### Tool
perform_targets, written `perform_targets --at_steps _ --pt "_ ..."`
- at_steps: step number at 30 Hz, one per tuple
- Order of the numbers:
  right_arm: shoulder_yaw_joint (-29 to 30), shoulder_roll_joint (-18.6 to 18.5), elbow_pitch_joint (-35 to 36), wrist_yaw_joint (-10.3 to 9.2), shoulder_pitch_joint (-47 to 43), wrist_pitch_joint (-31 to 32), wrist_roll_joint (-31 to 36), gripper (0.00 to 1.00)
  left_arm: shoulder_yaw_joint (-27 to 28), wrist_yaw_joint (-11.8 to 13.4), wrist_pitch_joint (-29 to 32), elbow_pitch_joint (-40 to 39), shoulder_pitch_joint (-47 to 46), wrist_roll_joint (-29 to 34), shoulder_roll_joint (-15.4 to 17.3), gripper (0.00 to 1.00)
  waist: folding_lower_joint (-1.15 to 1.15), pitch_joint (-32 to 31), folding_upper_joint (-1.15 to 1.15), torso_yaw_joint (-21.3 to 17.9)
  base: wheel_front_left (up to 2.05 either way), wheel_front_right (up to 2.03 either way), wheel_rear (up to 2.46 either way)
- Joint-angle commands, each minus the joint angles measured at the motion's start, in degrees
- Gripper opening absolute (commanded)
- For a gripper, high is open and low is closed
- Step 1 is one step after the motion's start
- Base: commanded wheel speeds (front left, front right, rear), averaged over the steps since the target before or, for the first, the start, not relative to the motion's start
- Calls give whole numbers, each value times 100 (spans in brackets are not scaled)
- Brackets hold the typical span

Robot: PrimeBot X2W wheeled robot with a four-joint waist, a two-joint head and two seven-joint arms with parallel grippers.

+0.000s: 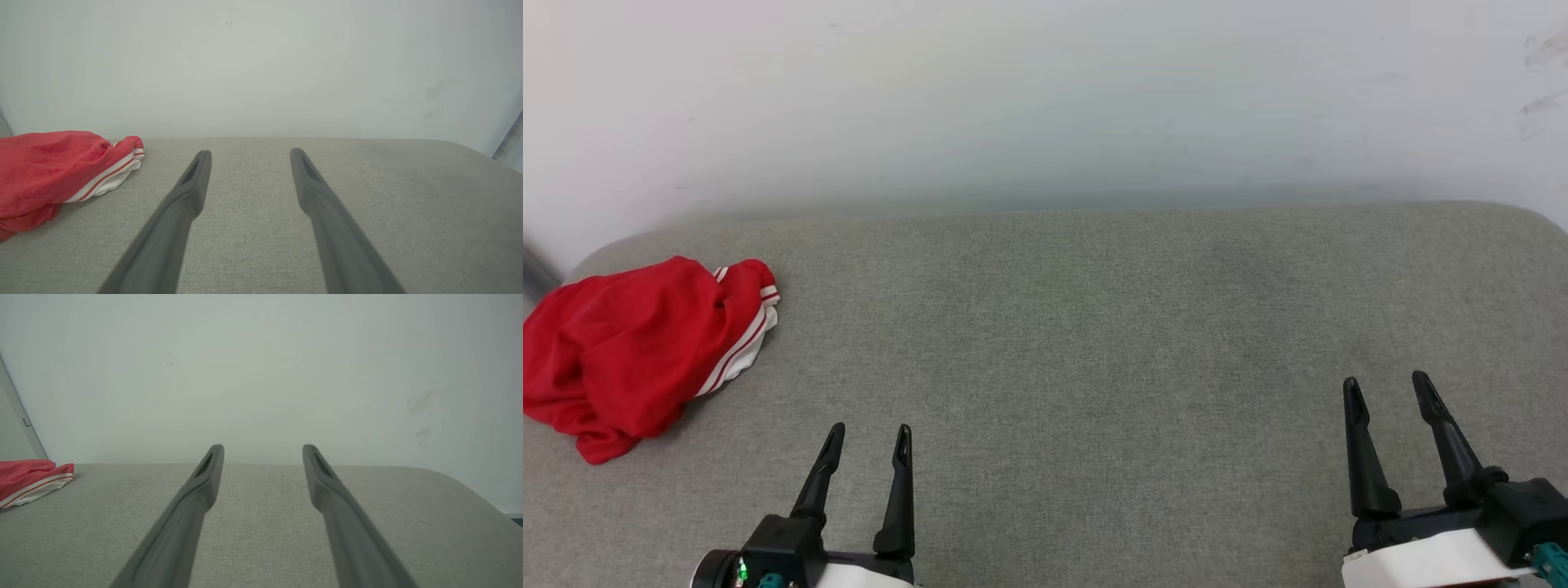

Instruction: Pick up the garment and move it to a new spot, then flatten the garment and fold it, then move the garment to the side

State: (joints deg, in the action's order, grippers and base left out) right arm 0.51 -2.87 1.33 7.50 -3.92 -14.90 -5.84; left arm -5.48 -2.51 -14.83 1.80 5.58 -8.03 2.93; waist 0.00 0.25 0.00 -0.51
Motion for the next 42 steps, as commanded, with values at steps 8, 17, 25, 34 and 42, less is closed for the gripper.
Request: perform_targets --at_steps 8,17,25,34,42 --pt "-18 -1 -1 -2 -101 -31 -20 100 2 48 -41 -22 9 12 -6 100 0 11 0 103 0 0 0" --pt "-204 -1 -59 -2 -129 -31 -167 100 137 58 -40 -59 37 82 -6 100 0 46 0 535 0 0 0" --pt "-303 0 -65 -2 -140 -31 -239 100 214 23 -40 -94 54 129 -6 100 0 32 0 1247 0 0 0" --pt "-397 0 -105 -2 -94 -31 -294 100 283 9 -40 -163 58 153 -7 100 0 25 0 2140 0 0 0" --pt "-433 -1 -112 -2 -12 -31 -303 100 265 -4 -40 -187 67 179 -7 100 0 94 0 2616 0 0 0"
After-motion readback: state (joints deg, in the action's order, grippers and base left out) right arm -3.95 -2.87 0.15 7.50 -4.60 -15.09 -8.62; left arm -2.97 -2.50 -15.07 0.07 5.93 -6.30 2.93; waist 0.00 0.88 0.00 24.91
